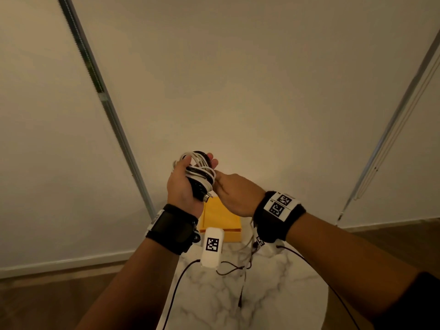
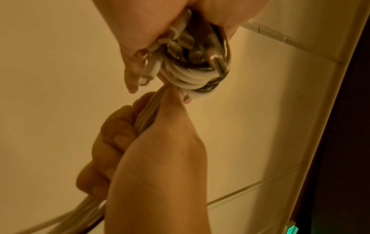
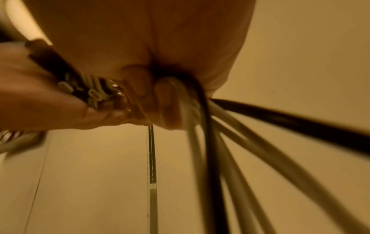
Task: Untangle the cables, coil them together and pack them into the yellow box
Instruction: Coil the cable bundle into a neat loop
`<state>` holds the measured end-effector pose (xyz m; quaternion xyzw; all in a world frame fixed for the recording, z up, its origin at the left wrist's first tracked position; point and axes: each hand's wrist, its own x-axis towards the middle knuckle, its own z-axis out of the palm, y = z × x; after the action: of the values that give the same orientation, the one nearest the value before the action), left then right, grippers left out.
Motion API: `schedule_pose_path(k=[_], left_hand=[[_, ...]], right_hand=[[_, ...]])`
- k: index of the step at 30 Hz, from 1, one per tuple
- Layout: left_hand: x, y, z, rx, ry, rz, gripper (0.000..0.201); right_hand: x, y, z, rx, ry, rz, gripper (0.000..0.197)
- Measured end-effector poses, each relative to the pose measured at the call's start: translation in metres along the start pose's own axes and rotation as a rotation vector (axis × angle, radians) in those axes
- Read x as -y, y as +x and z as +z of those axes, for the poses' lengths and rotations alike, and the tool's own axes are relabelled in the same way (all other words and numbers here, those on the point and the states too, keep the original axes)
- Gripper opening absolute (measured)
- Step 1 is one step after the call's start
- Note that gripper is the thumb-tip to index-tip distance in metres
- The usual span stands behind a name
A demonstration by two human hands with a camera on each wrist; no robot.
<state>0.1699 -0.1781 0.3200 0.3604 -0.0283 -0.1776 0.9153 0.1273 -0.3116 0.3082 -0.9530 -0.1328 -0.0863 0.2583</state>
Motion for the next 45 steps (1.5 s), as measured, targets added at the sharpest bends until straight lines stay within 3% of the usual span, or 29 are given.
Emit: schedule_pose_path(k=[2, 5, 7, 10, 14, 17, 20, 22, 25, 30, 33, 36, 39, 40, 43, 45], left_hand=[[0.007, 0.001, -0.004, -0.041, 0.006, 0.021, 0.043], [0.014, -0.002, -0.010, -0.006, 0.144, 0.126, 0.016], [0.015, -0.006, -0.012, 0.022, 0.221, 0.156, 0.020], [0.002, -0.006, -0.007, 0.028, 0.144, 0.115, 0.016], [-0.020, -0.001, -0.003, 0.053, 0.018, 0.094, 0.029], [-0.031, 0.002, -0.004, 0.033, -0.003, 0.149, 0.030], [-0.052, 0.011, -0.015, -0.035, 0.039, 0.288, 0.030], [-0.062, 0.015, -0.023, -0.071, 0.235, 0.479, 0.024], [-0.060, 0.019, -0.034, -0.078, 0.713, 0.786, 0.023], [-0.047, 0.020, -0.045, 0.033, 1.166, 0.957, 0.030], [-0.041, 0.014, -0.040, 0.118, 1.240, 0.878, 0.030], [-0.039, 0.013, -0.040, 0.326, 1.171, 0.690, 0.033], [-0.029, 0.007, -0.040, 0.580, 0.914, 0.350, 0.071], [-0.025, 0.005, -0.039, 0.616, 0.888, 0.295, 0.072], [-0.018, -0.006, -0.029, 0.551, 0.899, 0.291, 0.050], [-0.012, -0.011, -0.026, 0.531, 0.797, 0.220, 0.046]], right_hand=[[0.002, -0.001, -0.002, 0.073, -0.154, -0.038, 0.029], [0.005, -0.004, -0.008, 0.160, -0.310, -0.039, 0.031], [0.008, -0.007, -0.010, 0.170, -0.344, -0.046, 0.026], [0.013, -0.008, -0.010, 0.126, -0.215, -0.073, 0.026], [0.016, -0.006, -0.010, 0.028, 0.010, -0.030, 0.031], [0.011, -0.011, -0.014, 0.093, 0.111, 0.040, 0.049], [-0.004, -0.018, -0.017, 0.153, 0.130, 0.094, 0.051], [-0.011, -0.022, -0.017, 0.143, 0.043, 0.088, 0.049], [-0.003, -0.028, -0.018, 0.191, -0.123, -0.002, 0.038], [0.024, -0.029, -0.039, 0.179, -0.506, -0.155, 0.039], [0.037, -0.020, -0.062, 0.118, -0.648, -0.289, 0.043], [0.039, -0.009, -0.086, 0.028, -0.609, -0.345, 0.040], [0.035, -0.003, -0.099, 0.007, -0.488, -0.342, 0.037], [0.034, -0.003, -0.100, 0.005, -0.435, -0.341, 0.036], [0.033, -0.002, -0.101, -0.024, -0.304, -0.356, 0.032], [0.034, -0.002, -0.103, -0.062, -0.178, -0.337, 0.030]])
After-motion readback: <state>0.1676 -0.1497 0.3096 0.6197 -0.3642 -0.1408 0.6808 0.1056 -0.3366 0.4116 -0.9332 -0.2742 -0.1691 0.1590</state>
